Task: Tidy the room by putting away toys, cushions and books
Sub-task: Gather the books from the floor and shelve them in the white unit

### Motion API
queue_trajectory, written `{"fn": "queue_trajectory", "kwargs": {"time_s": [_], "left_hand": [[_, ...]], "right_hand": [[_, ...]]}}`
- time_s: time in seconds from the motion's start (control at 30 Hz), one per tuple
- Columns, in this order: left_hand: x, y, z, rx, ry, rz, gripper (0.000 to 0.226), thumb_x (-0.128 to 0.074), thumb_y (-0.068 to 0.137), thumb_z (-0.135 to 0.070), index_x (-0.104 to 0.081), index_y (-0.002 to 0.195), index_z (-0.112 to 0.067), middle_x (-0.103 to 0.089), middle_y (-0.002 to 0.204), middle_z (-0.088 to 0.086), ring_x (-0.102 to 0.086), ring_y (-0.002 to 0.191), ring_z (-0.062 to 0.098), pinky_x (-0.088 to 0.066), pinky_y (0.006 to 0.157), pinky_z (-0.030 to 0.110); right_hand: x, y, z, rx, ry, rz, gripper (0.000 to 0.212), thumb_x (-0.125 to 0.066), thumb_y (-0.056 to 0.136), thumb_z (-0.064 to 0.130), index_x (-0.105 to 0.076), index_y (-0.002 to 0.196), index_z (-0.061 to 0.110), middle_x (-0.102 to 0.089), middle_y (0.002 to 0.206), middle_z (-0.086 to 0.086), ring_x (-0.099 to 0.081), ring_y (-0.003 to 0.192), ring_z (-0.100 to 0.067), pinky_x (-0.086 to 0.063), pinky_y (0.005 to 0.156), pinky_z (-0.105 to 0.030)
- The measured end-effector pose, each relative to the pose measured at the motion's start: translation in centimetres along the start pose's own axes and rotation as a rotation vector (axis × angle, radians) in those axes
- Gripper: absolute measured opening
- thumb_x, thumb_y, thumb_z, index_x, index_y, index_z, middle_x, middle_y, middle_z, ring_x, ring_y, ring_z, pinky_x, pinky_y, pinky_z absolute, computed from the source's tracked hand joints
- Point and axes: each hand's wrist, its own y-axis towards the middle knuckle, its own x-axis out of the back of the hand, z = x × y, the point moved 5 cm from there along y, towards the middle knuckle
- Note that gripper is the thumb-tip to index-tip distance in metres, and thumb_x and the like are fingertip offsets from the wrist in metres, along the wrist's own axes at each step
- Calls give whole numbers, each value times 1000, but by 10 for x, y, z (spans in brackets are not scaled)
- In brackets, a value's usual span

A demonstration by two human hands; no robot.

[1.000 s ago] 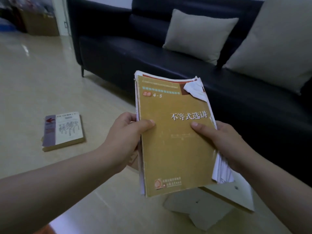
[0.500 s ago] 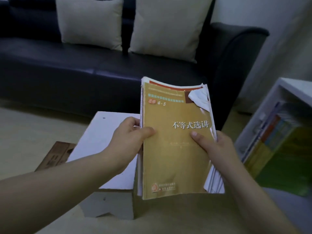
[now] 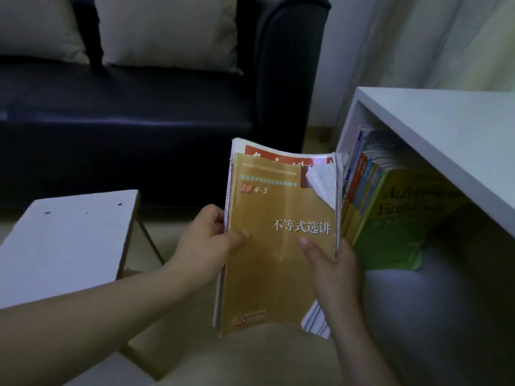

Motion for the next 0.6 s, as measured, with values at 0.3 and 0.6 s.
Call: {"fn": "queue_trajectory", "kwargs": {"time_s": [0.3, 0.6], "left_hand": [[-38, 15, 23, -76, 39, 136, 19, -68, 86, -23, -52, 97, -26, -70, 94, -7, -68, 85, 8, -58, 73, 26], [-93, 20, 20, -221, 61, 345, 27, -73, 82, -23, -52, 97, -29, -68, 100, -8, -66, 88, 7, -58, 76, 29]], "right_hand": [[31, -7, -19, -16, -87, -178, 15, -73, 83, 23, -64, 89, 13, -62, 78, 6, -61, 79, -21, -43, 70, -28], [80, -17, -31, -14, -173, -424, 23, -71, 84, 24, -62, 102, 12, -63, 95, -3, -60, 93, -25, -45, 80, -32]]}}
